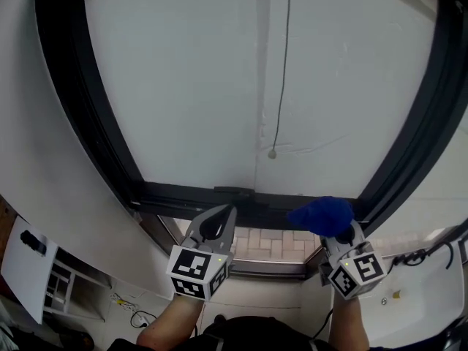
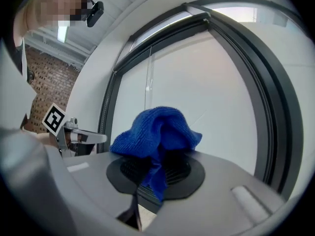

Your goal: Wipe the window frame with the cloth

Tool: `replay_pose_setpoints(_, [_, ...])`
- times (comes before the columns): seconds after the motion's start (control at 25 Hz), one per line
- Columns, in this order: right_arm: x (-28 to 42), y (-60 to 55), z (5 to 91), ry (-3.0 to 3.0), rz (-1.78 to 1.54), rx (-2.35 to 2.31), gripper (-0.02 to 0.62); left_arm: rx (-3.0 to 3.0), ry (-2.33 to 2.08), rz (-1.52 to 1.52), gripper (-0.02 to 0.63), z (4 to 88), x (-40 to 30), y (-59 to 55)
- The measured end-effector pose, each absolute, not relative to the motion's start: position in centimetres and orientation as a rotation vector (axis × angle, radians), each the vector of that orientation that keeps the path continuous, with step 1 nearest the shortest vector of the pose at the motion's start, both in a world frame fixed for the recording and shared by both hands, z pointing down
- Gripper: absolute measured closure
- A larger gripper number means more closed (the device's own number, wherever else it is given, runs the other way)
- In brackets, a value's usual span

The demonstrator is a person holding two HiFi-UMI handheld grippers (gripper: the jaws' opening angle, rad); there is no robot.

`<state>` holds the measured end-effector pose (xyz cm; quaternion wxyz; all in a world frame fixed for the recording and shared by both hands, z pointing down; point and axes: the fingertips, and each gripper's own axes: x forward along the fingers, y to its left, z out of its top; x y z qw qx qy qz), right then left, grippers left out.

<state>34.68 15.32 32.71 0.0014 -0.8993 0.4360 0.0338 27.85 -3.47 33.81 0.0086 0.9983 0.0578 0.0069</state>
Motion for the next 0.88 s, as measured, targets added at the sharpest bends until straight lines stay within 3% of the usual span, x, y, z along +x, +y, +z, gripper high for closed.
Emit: replay_pose_setpoints(0.88, [36.7, 14.4, 32.3, 1.384, 0.126, -2.788, 0.528, 3.145, 0.225, 0.060, 0.612, 34.3, 29.9, -2.7])
